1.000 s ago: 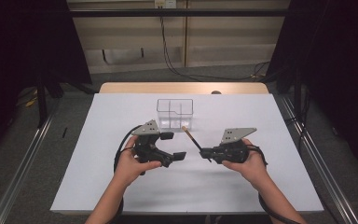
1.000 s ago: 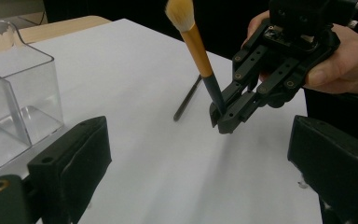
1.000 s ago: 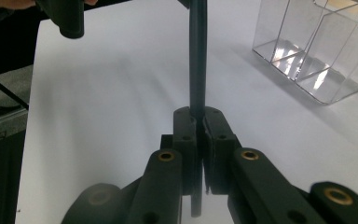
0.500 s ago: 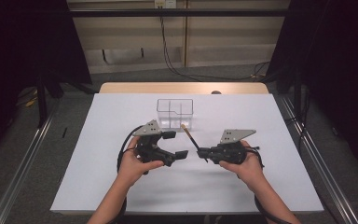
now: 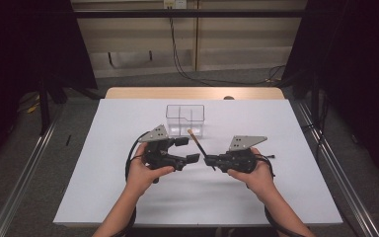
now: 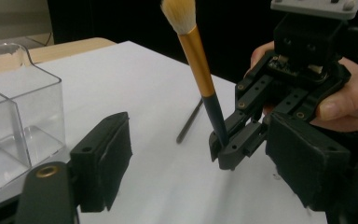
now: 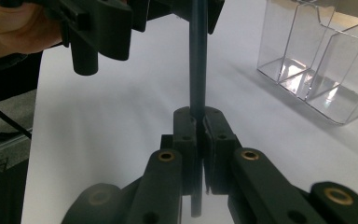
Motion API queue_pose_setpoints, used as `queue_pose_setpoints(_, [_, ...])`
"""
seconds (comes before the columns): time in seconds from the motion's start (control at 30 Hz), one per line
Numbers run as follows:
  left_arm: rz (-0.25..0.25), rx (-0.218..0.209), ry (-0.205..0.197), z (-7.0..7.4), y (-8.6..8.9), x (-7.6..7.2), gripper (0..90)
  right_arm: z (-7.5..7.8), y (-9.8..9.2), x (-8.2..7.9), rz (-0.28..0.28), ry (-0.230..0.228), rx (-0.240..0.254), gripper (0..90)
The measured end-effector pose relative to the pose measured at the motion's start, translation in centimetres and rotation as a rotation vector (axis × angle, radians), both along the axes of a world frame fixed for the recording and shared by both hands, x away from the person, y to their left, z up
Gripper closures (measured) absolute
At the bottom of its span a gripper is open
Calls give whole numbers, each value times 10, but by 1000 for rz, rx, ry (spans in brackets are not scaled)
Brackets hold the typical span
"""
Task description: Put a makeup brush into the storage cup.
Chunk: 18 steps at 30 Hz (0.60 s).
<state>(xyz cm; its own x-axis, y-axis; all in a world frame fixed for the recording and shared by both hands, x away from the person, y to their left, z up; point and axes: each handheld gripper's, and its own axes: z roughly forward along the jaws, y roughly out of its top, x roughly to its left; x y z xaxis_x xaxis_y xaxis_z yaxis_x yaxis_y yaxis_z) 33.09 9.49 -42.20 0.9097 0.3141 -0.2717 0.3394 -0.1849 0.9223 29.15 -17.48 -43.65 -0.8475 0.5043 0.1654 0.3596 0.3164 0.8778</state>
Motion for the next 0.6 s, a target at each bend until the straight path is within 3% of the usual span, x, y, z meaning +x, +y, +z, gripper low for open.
queue_pose_setpoints(0.23, [-13,-14,-26,1,-1,1,296,-2,4,3,3,7,6,851])
queue_pose_setpoints(0.4, [-8,-36,11,-2,2,4,397,-1,4,5,-15,6,18,851])
queue_pose_setpoints(0.6, [0,-75,25,-2,2,4,510,-2,11,5,-10,9,17,851])
